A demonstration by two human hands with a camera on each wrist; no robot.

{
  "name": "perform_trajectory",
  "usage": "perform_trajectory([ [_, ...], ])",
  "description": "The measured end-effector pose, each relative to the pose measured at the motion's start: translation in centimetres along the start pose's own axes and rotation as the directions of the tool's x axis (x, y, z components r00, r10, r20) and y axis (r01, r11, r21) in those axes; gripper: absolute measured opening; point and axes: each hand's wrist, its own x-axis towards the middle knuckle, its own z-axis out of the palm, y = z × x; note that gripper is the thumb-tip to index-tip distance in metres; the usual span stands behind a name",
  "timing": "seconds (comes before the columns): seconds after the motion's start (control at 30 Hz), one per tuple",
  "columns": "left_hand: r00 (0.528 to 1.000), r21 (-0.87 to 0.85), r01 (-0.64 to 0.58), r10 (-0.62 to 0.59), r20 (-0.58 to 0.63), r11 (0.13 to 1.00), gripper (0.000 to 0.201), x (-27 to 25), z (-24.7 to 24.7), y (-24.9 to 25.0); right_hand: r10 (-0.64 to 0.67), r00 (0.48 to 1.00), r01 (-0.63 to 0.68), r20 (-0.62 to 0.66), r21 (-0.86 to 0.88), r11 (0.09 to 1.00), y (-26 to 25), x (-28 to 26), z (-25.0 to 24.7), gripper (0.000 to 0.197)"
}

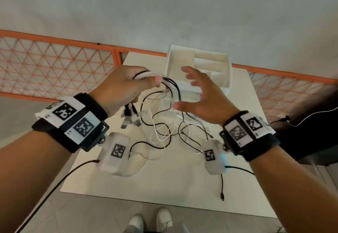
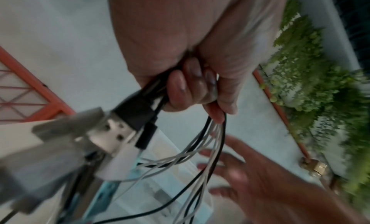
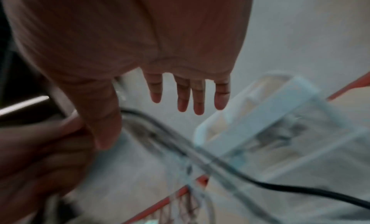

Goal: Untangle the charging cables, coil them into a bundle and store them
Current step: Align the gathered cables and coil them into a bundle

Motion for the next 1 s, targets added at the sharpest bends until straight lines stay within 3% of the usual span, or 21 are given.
perform_trajectory([
  [0.03,0.999,0.014,-0.034,0.034,0.027,0.999,0.018,-0.2,0.6,0.6,-0.068,0.998,0.068,0.006,-0.003,0.998,-1.3,0.2,1.0,0.082],
  [0.1,0.992,0.011,-0.109,0.108,0.068,0.994,0.012,-0.6,1.5,1.8,-0.102,0.991,0.105,-0.086,0.030,0.994,-2.2,1.0,2.8,0.044],
  [0.13,0.988,-0.006,-0.134,0.134,0.071,0.991,0.013,-0.8,1.6,2.3,-0.045,0.989,0.057,-0.140,0.077,0.995,-2.1,1.3,3.3,0.024],
  [0.17,0.986,-0.017,-0.152,0.153,0.060,0.988,0.017,-1.0,1.2,2.6,0.049,0.984,-0.027,-0.172,0.129,0.991,-1.3,1.7,3.6,0.022],
  [0.23,0.984,0.042,-0.175,0.174,0.040,0.984,0.031,-1.3,-0.2,2.6,0.217,0.962,-0.182,-0.166,0.205,0.962,0.7,2.1,3.5,0.038],
  [0.3,0.986,0.184,-0.166,0.161,0.040,0.969,0.031,-1.7,-1.8,1.7,0.283,0.940,-0.241,-0.191,0.216,0.946,2.5,2.1,2.7,0.042],
  [0.43,0.998,0.405,-0.065,0.071,0.002,0.912,0.038,-2.6,-3.8,-2.0,0.309,0.887,-0.273,-0.342,0.152,0.950,4.9,2.0,0.2,0.037],
  [0.53,0.999,0.465,0.044,-0.042,-0.014,0.884,0.033,-3.4,-4.6,-4.9,0.336,0.832,-0.325,-0.443,0.102,0.940,6.5,1.9,-1.4,0.041],
  [0.6,0.987,0.474,0.129,-0.157,0.018,0.871,0.036,-3.7,-4.5,-7.0,0.356,0.802,-0.359,-0.480,0.090,0.929,7.0,1.5,-1.9,0.050],
  [0.7,0.952,0.596,0.197,-0.297,0.074,0.779,0.037,-4.0,-3.2,-10.3,0.368,0.774,-0.376,-0.516,0.094,0.922,7.2,1.1,-1.7,0.059],
  [0.8,0.912,0.659,0.214,-0.389,0.130,0.721,0.031,-4.5,-2.0,-13.0,0.349,0.778,-0.383,-0.522,0.047,0.923,7.3,0.9,-1.6,0.058],
  [0.9,0.871,0.465,0.282,-0.427,0.242,0.839,0.021,-4.7,-0.9,-13.5,0.263,0.844,-0.308,-0.467,-0.020,0.951,6.3,0.7,-2.1,0.055],
  [1.0,0.875,0.276,0.238,-0.329,0.355,0.931,0.040,-4.0,1.1,-10.6,0.176,0.913,-0.211,-0.368,-0.055,0.976,4.7,0.8,-1.9,0.043],
])
